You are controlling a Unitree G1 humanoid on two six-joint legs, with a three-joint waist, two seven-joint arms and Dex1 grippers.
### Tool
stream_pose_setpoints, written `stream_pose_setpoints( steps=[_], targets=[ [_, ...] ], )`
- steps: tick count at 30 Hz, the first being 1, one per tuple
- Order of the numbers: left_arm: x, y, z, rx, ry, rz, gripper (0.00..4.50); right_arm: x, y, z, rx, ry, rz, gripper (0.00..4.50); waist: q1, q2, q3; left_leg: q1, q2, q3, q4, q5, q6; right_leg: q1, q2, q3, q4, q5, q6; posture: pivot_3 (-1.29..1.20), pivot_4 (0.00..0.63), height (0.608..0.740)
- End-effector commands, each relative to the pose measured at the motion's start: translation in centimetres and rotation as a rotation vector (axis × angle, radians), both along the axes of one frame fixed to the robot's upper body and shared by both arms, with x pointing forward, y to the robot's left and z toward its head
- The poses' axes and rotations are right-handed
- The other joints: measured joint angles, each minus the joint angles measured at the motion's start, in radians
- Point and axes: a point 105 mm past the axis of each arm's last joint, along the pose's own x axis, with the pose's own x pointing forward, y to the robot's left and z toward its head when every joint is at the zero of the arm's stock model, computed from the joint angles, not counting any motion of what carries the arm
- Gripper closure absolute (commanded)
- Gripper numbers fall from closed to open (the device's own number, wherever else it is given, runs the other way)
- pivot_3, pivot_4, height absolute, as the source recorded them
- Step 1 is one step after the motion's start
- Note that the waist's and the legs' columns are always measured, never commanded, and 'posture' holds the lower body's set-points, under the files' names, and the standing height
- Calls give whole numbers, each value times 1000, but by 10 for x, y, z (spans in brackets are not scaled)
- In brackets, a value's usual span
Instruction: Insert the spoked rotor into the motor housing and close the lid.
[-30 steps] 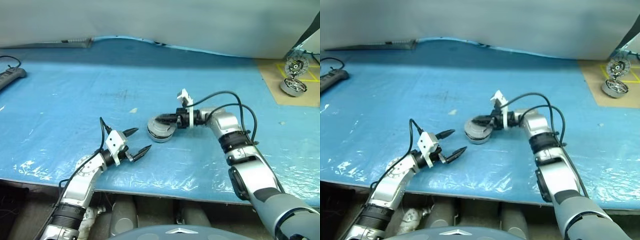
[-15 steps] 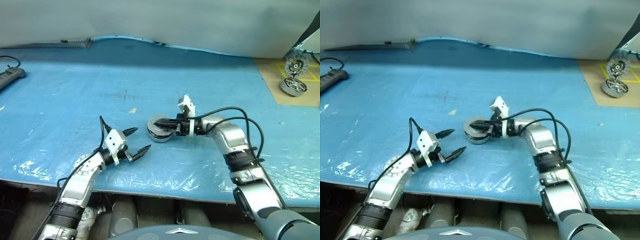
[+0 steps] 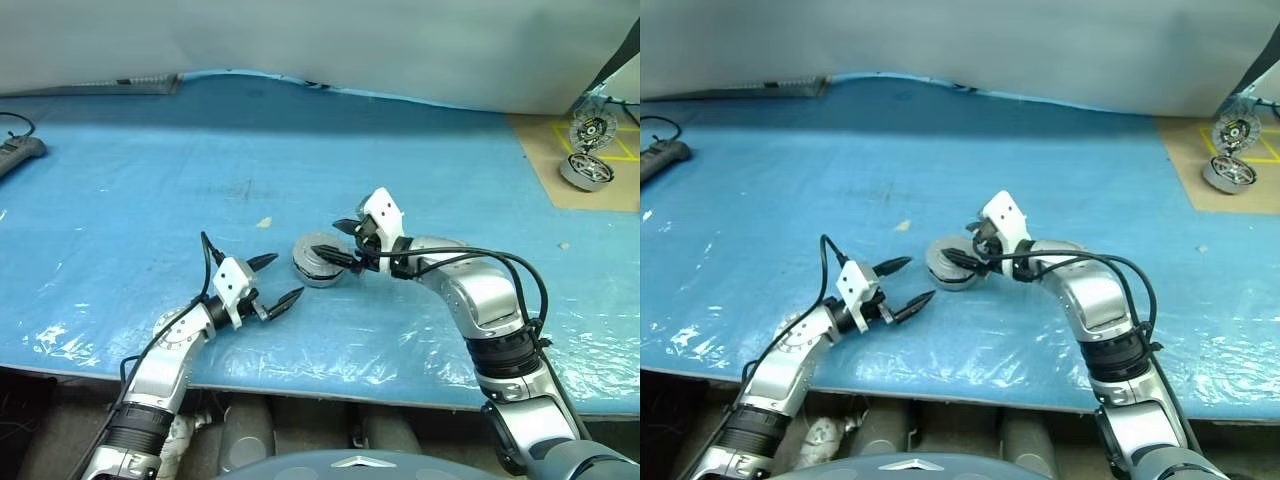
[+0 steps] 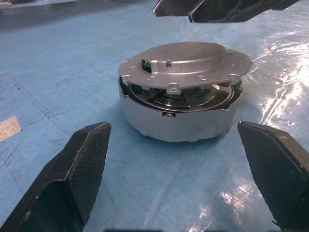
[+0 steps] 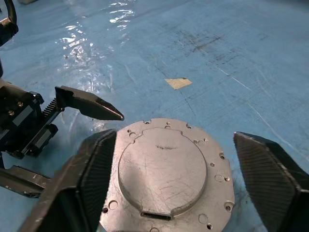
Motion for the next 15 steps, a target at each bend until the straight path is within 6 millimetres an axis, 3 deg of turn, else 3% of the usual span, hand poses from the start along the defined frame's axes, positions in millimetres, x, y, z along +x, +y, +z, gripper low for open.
stream_pose_setpoints(
  steps=[1,9,14,15],
  targets=[
    [-2,-3,3,-3,-31,-10,0,0,9,7,-3,-48,24,30,0,0,0,0,0,0,0,0,0,0,0,0,0,0,0,0,150,740],
    [-6,0,3,-6,-33,1,0,-4,21,-14,-90,-81,84,30,0,0,0,0,0,0,0,0,0,0,0,0,0,0,1,0,150,740],
    [-8,-1,3,-5,-33,4,0,1,18,-29,-118,-88,71,30,0,0,0,0,0,0,1,0,0,1,0,0,1,0,1,0,150,740],
    [-8,-1,3,-4,-32,4,0,2,17,-31,-126,-92,66,194,0,0,0,0,0,0,1,0,0,1,0,0,1,0,1,0,150,740]
  ],
)
